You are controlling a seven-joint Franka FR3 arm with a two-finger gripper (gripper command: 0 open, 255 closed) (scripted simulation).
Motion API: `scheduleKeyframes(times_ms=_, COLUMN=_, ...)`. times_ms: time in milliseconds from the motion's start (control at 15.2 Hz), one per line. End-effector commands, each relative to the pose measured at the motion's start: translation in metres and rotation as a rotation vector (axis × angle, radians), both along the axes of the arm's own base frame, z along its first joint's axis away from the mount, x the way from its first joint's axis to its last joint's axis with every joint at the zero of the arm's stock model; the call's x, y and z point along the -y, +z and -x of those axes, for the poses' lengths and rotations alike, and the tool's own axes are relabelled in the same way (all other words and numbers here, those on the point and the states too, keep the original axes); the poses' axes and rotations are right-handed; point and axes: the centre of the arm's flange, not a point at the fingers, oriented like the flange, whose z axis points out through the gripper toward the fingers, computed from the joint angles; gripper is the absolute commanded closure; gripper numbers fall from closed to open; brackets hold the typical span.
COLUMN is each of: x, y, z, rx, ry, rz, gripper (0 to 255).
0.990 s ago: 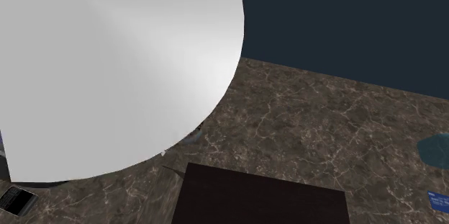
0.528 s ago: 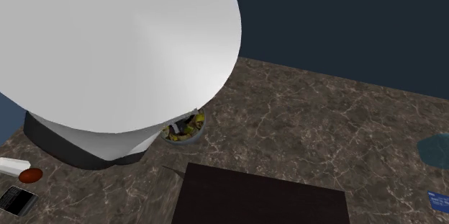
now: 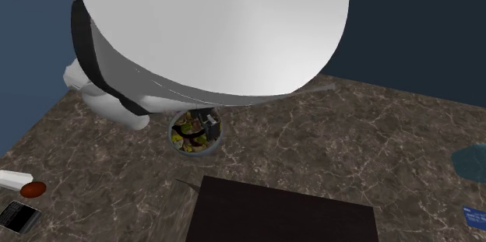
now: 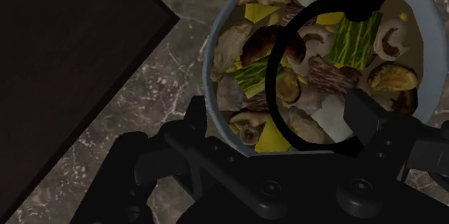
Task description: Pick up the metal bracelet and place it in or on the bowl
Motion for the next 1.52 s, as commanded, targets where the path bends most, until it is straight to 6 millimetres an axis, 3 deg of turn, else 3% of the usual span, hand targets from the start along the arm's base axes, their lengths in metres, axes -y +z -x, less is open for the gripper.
scheduleKeyframes(times_ms=0, x=0.001, y=-0.009, z=0.000, rx=-0.010, ry=0.035, rz=-0.033, gripper=0)
scheduleKeyframes(times_ms=264, x=-0.001, y=-0.027, z=0.003, rx=-0.010, ry=0.035, rz=-0.033, gripper=0)
scheduleKeyframes(times_ms=792, x=-0.001, y=-0.027, z=0.003, rx=-0.010, ry=0.035, rz=-0.033, gripper=0)
scheduleKeyframes(times_ms=858, x=-0.001, y=-0.027, z=0.003, rx=-0.010, ry=0.035, rz=-0.033, gripper=255)
scheduleKeyframes(times_ms=1386, x=0.002, y=-0.027, z=0.011, rx=-0.009, ry=0.034, rz=-0.033, gripper=255)
scheduleKeyframes(times_ms=1452, x=-0.001, y=-0.027, z=0.003, rx=-0.010, ry=0.035, rz=-0.033, gripper=255)
